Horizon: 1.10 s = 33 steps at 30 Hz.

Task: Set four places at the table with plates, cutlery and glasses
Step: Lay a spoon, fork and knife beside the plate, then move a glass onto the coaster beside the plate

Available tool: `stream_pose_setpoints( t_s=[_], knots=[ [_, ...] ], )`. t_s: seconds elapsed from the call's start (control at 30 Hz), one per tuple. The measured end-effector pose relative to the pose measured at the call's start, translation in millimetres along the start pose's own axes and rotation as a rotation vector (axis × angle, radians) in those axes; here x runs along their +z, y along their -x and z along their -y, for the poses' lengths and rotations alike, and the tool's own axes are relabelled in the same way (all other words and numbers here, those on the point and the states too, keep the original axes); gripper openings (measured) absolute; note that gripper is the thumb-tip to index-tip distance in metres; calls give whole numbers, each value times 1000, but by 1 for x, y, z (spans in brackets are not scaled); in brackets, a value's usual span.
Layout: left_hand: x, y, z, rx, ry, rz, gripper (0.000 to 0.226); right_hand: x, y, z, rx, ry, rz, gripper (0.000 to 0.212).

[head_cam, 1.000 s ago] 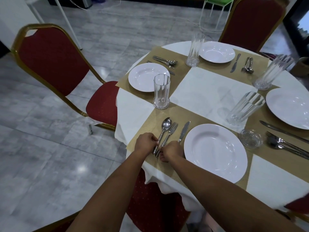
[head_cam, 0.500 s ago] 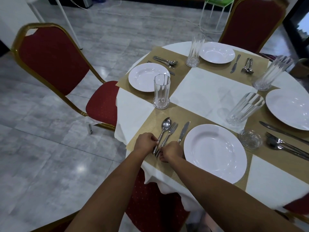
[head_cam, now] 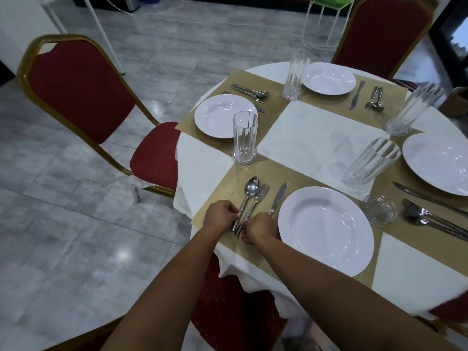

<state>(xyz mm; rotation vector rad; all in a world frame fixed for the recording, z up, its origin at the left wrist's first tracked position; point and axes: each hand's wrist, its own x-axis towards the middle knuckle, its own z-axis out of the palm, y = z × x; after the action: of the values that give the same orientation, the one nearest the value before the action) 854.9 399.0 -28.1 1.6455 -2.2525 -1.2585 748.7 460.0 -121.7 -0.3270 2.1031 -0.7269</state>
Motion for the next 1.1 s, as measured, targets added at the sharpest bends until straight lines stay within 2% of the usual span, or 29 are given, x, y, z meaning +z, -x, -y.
stream_pose_setpoints(
  t_s=[0.13,0.3,0.43,0.8,0.87,0.97,1.03,1.1],
  knots=[
    [0,0,0,2,-1,-3,9,-15,31,16,-32,18,31,16],
    [1,1,-1,14,-13,-14,10,0,5,1,-21,28,-39,18],
    [6,5,0,3,0,-55,11,-12,30,15,-40,26,-42,17],
    [18,36,-3,-23,29,-216,29,-37,61,13,-154,-6,88,19],
    [22,50,-8,-9,-24,-265,30,-50,73,17,-125,-127,141,22],
    [30,70,-8,89,-215,-353,32,-83,89,34,-96,-452,248,24],
    [40,81,-3,191,-323,-399,37,-116,91,46,-177,-548,175,16],
    [51,88,0,209,-409,-398,47,-149,85,52,-267,-582,17,14]
  ],
)
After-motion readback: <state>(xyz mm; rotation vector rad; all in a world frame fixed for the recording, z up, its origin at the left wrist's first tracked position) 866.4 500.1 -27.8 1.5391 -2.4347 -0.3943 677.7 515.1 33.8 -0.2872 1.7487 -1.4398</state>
